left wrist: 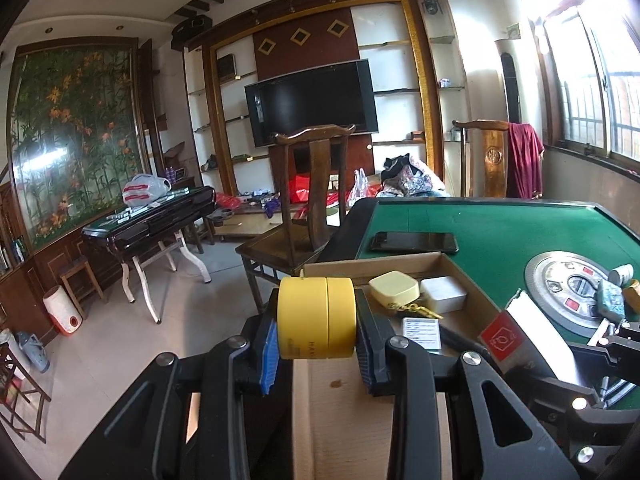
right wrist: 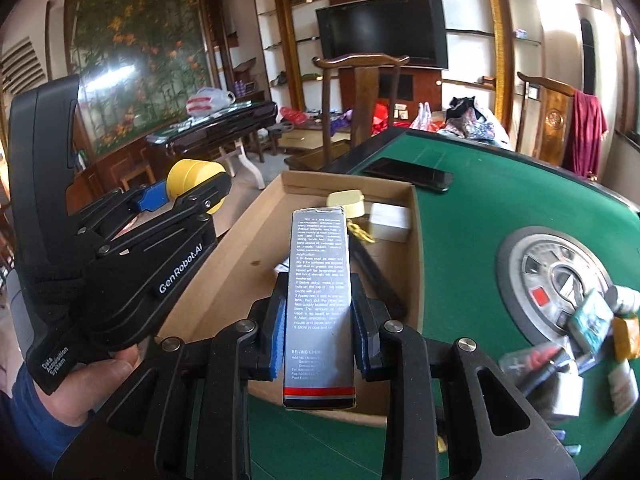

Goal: Organize objects
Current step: 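Carry the yellow tape roll and grey box toward the cardboard tray, then lower the tape roll and grey box into the tray and open both tools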

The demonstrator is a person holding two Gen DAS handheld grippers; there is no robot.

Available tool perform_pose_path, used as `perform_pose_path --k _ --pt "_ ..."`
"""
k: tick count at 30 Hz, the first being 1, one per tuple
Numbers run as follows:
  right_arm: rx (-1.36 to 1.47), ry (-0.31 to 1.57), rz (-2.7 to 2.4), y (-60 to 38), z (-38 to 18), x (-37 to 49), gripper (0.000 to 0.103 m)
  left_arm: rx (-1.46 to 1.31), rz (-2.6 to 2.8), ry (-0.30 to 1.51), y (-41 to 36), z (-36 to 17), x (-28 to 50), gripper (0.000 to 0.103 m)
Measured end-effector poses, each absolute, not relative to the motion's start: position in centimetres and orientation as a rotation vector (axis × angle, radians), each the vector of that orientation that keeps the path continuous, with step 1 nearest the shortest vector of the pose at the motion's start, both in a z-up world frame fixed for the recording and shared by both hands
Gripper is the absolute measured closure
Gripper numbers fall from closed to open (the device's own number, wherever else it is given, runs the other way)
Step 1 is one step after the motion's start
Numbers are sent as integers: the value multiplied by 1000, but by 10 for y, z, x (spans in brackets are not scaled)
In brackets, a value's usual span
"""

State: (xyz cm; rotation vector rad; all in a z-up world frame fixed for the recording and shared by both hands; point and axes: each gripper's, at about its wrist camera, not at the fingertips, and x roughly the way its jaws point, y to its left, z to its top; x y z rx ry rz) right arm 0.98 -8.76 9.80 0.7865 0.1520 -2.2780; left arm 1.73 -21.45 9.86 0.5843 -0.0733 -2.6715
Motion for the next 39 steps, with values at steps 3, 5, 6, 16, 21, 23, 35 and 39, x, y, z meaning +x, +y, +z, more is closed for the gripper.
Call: perform_pose_path --k 3,5,6,16,21,23,35,39 --pt "798 173 -2262 -101 96 8 76 610 -2669 -61 -221 97 15 71" --pt "802 185 -2255 -108 96 5 76 632 -2671 -51 -225 97 12 71" --pt "804 188 -2254 -109 96 4 76 647 -2674 -40 -228 97 10 71" --pt "876 199 -2219 -123 88 -6 76 887 -2727 78 -254 92 -27 71" --pt "952 169 -2160 -132 78 -8 76 1081 -2766 179 -270 87 -55 71" --pt "984 158 -2138 -136 73 -10 76 1145 -2766 214 -274 84 -67 71" --pt "1138 125 -2071 -179 60 -35 77 1438 -2726 270 -282 60 -127 71" --pt "1153 120 -2089 -192 57 -48 77 1526 -2722 221 -284 54 -145 71"
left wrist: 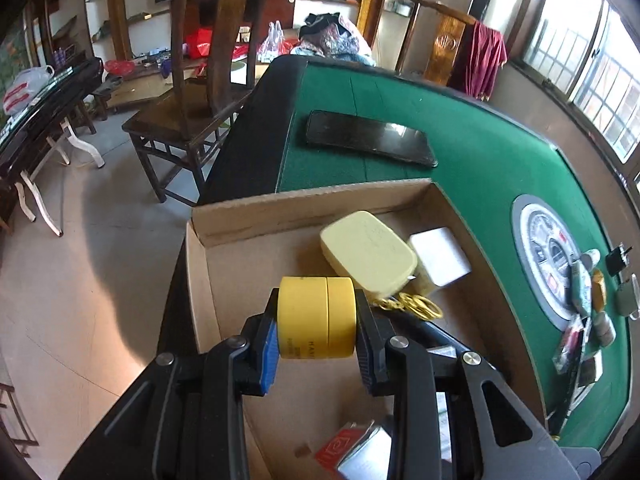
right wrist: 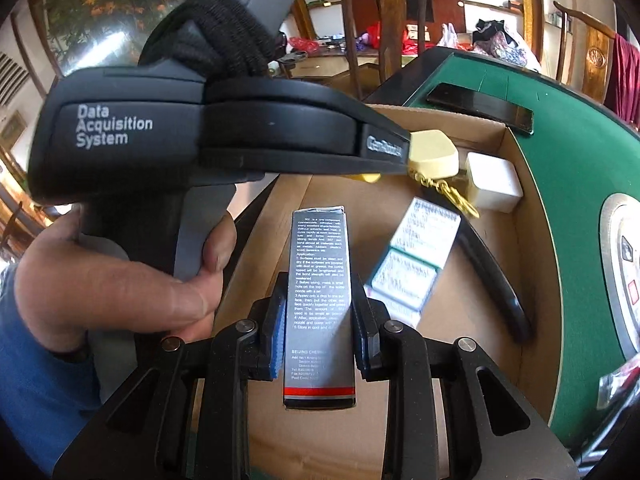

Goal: Organize objects
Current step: 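Lower the tape roll and grey box into the tray and open both tools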

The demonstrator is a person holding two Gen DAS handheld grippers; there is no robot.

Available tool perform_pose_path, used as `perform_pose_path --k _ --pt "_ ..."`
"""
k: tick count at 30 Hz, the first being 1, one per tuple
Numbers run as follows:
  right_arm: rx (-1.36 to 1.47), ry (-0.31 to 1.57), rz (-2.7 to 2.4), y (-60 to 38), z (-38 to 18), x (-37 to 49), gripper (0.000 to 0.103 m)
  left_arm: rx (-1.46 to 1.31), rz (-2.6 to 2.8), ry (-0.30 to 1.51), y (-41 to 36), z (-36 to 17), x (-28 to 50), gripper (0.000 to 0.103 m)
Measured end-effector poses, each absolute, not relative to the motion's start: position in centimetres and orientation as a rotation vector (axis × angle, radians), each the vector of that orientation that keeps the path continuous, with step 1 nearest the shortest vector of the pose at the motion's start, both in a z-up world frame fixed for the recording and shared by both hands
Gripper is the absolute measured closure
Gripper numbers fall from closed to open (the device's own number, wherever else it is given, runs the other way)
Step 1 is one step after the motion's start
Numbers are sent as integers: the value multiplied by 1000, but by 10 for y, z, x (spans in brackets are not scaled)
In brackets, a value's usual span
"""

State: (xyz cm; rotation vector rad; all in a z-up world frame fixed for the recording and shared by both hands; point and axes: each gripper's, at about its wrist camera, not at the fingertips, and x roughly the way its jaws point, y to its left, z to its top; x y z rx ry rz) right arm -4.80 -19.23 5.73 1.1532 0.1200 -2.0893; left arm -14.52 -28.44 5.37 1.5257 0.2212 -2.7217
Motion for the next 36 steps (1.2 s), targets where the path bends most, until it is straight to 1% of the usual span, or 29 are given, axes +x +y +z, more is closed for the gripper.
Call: perform_pose_path --k 4,9,15,26,29,33,36 --pt "1168 116 -2119 -202 53 -62 76 1587 -2746 165 -284 50 -154 71" --pt "1172 133 -2158 -211 50 -77 76 1618 -2749 208 -289 46 -161 71" --pt "1147 273 -2183 -224 52 -80 76 1655 -2732 218 -293 40 -165 71" --pt "1140 380 -2177 -235 56 -84 76 1671 -2728 261 -301 40 -167 69" --pt "1146 381 -2177 -232 56 -82 76 1652 -2734 286 -304 43 -166 68" --pt "1151 368 -2179 -230 57 -84 74 1621 -2737 308 -309 51 -163 63" --pt "1143 342 -2172 -228 61 -81 74 1608 -2742 317 -310 54 -159 63"
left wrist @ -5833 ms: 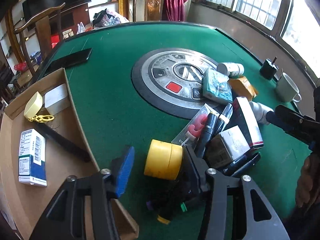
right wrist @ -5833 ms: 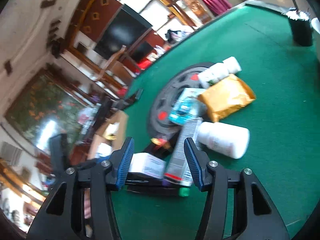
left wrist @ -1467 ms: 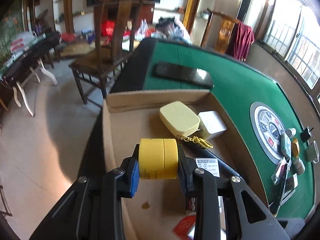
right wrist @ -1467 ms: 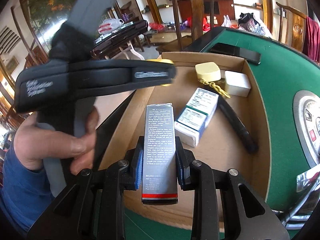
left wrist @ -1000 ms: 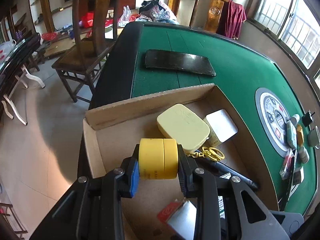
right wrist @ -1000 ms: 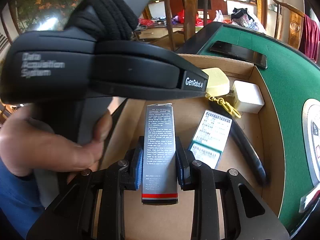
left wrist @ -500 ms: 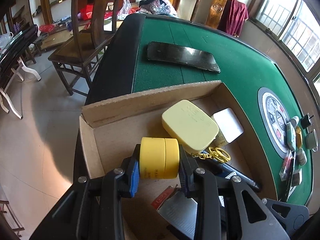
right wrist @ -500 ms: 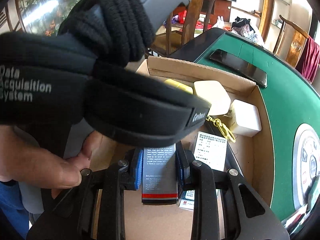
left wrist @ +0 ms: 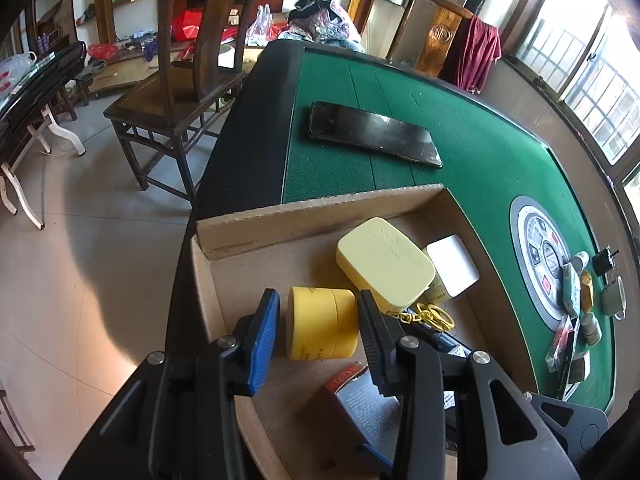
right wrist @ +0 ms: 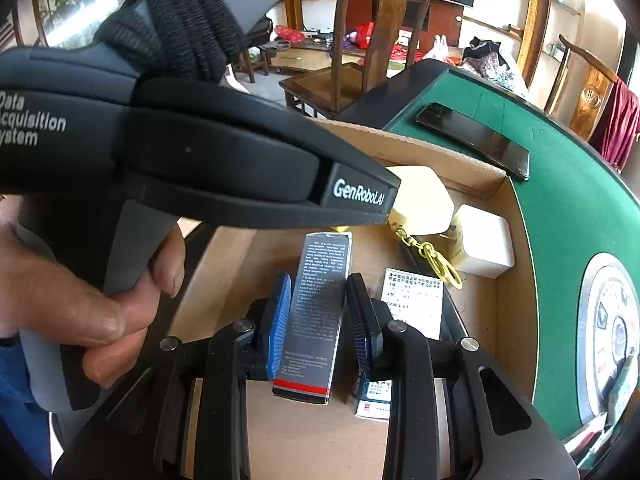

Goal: Organize objects
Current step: 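Lower the tape roll and grey box into the tray and open both tools, then grasp a black marker with the left tool while the right grasps a white pill bottle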

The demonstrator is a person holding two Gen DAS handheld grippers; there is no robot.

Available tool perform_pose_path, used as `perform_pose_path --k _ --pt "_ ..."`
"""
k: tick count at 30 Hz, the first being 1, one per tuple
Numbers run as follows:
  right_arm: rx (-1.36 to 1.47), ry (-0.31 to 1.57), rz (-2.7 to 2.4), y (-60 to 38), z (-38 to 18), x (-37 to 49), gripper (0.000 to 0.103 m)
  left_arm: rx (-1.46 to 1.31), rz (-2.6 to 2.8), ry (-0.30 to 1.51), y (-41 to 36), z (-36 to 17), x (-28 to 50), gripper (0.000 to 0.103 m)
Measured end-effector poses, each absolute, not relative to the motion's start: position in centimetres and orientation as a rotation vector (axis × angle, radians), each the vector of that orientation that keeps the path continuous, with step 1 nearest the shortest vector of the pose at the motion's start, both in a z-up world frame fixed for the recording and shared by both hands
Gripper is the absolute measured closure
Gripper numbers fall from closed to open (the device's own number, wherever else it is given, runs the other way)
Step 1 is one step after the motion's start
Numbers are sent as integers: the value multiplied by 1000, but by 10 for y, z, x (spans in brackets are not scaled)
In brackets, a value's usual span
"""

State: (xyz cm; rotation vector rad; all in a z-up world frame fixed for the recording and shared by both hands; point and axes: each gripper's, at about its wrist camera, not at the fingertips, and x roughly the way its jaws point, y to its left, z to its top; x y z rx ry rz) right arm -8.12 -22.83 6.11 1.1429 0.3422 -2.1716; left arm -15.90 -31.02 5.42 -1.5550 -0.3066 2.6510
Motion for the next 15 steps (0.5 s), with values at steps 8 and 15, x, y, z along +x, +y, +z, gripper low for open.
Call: perform_pose_path --k 8,15 --pt "1101 232 -2178 -195 81 -70 74 -1423 2686 -306 -301 78 -127 63" --pt "1088 84 -2205 -143 89 -53 74 -1330 2675 -279 -265 95 -102 60"
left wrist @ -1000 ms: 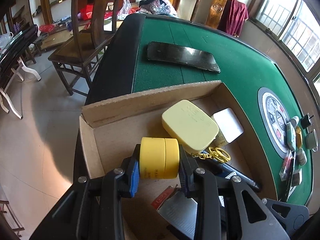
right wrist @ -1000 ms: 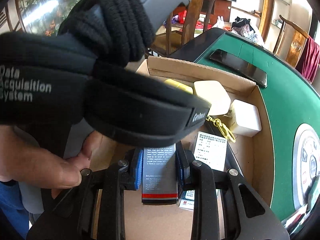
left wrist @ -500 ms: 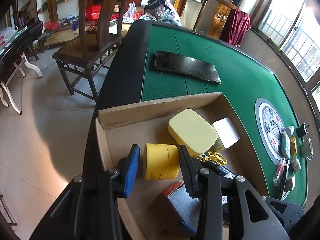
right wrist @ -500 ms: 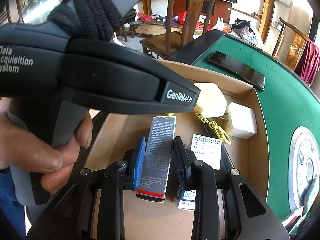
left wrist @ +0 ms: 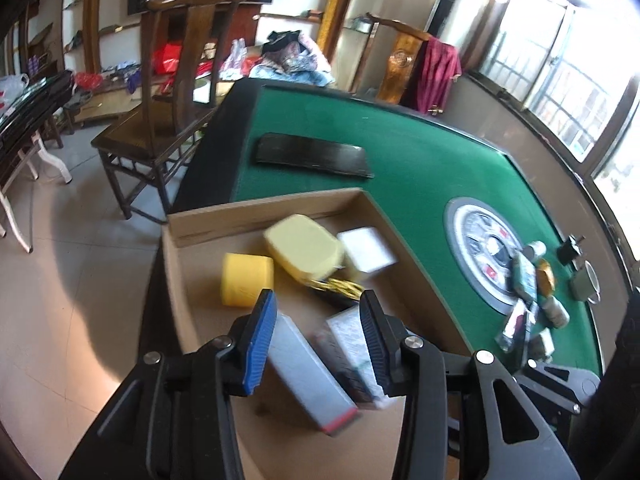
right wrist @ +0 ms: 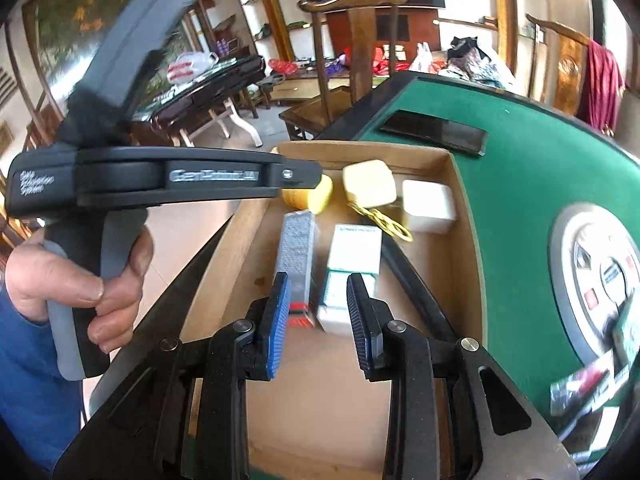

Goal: Organize objects
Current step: 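Grasp a black marker with the left tool while the right grasps a white pill bottle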

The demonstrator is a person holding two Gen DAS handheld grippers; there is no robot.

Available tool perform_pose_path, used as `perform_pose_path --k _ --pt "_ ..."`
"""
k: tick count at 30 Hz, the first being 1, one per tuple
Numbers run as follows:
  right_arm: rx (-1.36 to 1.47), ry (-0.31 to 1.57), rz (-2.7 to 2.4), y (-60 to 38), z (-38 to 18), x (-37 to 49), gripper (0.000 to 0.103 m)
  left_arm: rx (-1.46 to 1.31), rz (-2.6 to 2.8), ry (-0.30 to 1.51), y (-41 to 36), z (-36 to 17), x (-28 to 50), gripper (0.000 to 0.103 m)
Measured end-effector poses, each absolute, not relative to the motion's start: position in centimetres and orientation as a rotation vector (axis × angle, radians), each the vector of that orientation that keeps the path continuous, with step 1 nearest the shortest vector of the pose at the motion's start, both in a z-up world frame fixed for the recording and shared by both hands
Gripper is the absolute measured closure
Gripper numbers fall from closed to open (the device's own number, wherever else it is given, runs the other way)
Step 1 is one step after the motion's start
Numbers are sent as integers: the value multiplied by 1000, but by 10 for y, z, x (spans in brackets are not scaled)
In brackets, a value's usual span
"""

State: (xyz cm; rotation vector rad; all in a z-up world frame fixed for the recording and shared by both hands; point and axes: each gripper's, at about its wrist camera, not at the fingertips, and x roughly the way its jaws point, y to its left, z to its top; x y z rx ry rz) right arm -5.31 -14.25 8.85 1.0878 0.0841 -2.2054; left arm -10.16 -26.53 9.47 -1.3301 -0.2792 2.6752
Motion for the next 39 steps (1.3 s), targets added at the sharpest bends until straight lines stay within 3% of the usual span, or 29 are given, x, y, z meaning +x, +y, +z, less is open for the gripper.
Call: perform_pose_path --k 13,21,26,31,32,33,35,39 --pt "1038 -116 -2291 -11 93 -33 74 -1288 2481 -107 -141 87 -71 59" --pt "1013 -194 -2460 106 89 -38 74 -1340 2299 143 -44 55 -64 59" --pt "1032 -284 -2555 168 76 -46 75 -1380 2263 287 -16 40 -64 59" --pt "1042 -358 -2583 205 67 -50 75 -1425 2278 313 -3 26 -76 60" --pt "1041 -362 -2591 209 66 -51 75 -1434 2287 301 -3 24 -79 63" --pt "1050 -363 -2592 214 65 -54 75 -1441 2299 284 -3 21 -81 75" --pt "1080 -354 -2587 222 62 -59 75 -1430 2335 268 -2 21 -81 84" --pt "1125 -259 -2620 228 55 -67 75 -1422 2399 156 -9 20 -77 89"
